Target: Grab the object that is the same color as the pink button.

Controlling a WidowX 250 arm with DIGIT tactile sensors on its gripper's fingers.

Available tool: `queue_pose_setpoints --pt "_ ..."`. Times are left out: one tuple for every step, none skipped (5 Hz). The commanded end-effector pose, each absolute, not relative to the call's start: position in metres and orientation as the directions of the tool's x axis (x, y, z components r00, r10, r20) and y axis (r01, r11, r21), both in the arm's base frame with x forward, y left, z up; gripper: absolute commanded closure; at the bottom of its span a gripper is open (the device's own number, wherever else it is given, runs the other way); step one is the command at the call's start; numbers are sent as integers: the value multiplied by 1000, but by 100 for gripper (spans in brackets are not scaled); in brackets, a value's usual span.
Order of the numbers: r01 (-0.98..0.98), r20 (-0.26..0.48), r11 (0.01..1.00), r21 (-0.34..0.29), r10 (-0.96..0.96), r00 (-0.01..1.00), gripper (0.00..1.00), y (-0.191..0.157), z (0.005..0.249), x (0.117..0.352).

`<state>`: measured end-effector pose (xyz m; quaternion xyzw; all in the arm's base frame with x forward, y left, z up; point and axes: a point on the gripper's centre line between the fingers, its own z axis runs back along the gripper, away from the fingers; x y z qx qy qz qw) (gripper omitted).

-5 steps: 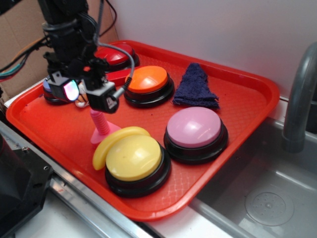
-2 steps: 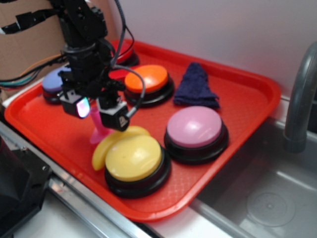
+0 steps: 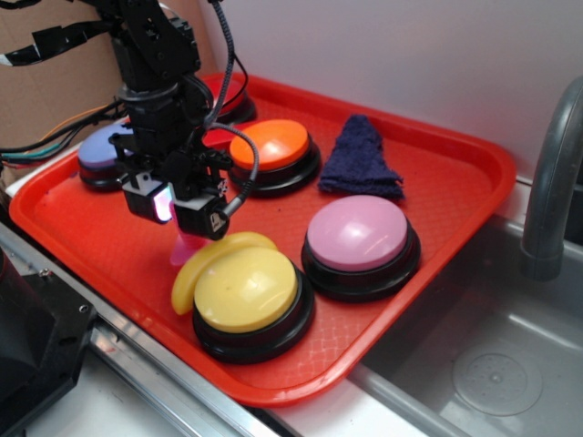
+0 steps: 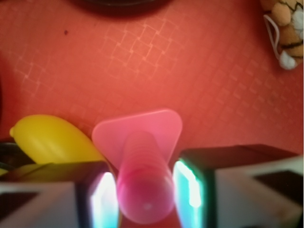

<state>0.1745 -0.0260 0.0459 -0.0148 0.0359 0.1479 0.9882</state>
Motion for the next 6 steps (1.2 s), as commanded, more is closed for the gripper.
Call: queue_pose_setpoints --pt "-210 -45 977 47 212 976 100 -23 81 187" --pt "-59 -23 996 63 60 998 100 -25 114 197" --pt "21 11 997 70 -21 1000 100 -26 137 203" --pt "134 65 987 87 -140 988 100 -26 162 212" --pt "163 116 978 128 -178 977 100 -29 173 214" --pt "110 109 983 148 -127 986 100 -23 172 210"
